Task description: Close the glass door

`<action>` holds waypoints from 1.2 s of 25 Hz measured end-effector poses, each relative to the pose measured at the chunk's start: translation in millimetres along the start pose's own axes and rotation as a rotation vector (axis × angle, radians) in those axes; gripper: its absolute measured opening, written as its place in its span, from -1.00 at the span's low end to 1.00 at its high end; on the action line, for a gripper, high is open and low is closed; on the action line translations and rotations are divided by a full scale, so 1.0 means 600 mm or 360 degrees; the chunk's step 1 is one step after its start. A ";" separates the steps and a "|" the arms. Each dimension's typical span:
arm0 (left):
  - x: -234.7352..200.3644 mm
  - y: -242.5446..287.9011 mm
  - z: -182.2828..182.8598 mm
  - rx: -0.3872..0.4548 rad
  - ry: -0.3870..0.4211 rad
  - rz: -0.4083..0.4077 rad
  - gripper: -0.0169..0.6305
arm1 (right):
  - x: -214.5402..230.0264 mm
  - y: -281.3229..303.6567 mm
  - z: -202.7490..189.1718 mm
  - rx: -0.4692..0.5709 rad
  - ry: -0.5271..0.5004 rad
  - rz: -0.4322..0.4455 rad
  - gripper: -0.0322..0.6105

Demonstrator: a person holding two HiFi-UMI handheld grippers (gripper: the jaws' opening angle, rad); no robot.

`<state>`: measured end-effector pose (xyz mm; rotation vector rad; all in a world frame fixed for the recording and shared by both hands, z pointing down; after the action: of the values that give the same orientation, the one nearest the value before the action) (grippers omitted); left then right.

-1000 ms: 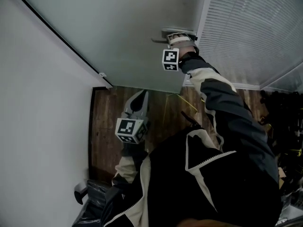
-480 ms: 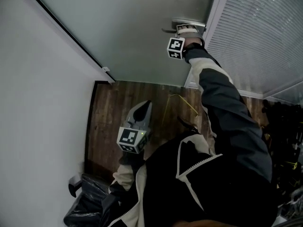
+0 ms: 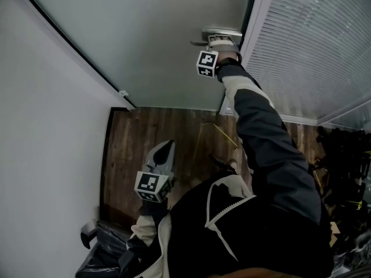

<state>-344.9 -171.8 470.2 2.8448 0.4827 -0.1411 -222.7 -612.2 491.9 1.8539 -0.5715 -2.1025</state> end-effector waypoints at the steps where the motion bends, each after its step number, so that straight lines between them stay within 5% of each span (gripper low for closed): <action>1: -0.002 -0.003 -0.003 -0.0002 0.0009 0.0002 -0.93 | 0.000 0.000 0.002 0.0001 0.0003 -0.0001 -0.56; 7: -0.012 -0.021 -0.016 -0.0016 -0.0001 0.0022 -0.93 | -0.003 0.000 0.011 0.0022 0.0024 0.0012 -0.55; 10: -0.009 -0.026 -0.015 -0.0014 0.0002 0.0022 -0.93 | -0.010 -0.004 0.003 0.0051 0.0137 0.0092 -0.10; 11: -0.009 -0.026 -0.015 -0.0009 0.0000 0.0020 -0.93 | -0.010 -0.009 -0.006 0.0068 0.0201 0.0103 -0.10; 14: -0.012 -0.025 -0.005 0.0010 -0.0039 0.0028 -0.93 | -0.010 -0.059 -0.025 0.0232 0.0518 0.0108 -0.10; 20: -0.019 0.002 0.023 0.0104 -0.0035 0.0006 -0.93 | -0.062 -0.268 -0.023 0.0835 0.1427 0.0270 -0.16; 24: -0.017 0.040 0.067 0.0198 -0.0033 -0.0032 -0.93 | -0.095 -0.403 -0.014 0.1158 0.1883 0.0393 -0.44; 30: -0.002 0.069 0.111 0.0338 -0.0043 -0.0076 -0.93 | -0.137 -0.534 -0.022 0.1356 0.2151 0.0486 -0.84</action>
<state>-335.6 -227.7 415.6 3.0344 0.5616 -0.2533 -182.1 -293.2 413.2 2.7264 -1.2508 -0.0554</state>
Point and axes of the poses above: the fingertips, and each gripper's own axes: y forward along the fingers, x to its right, z out of its top, the point moved 5 cm from there along -y, backward along the fingers, and after that the axes turned 6 degrees about z, right-handed, at the moved point
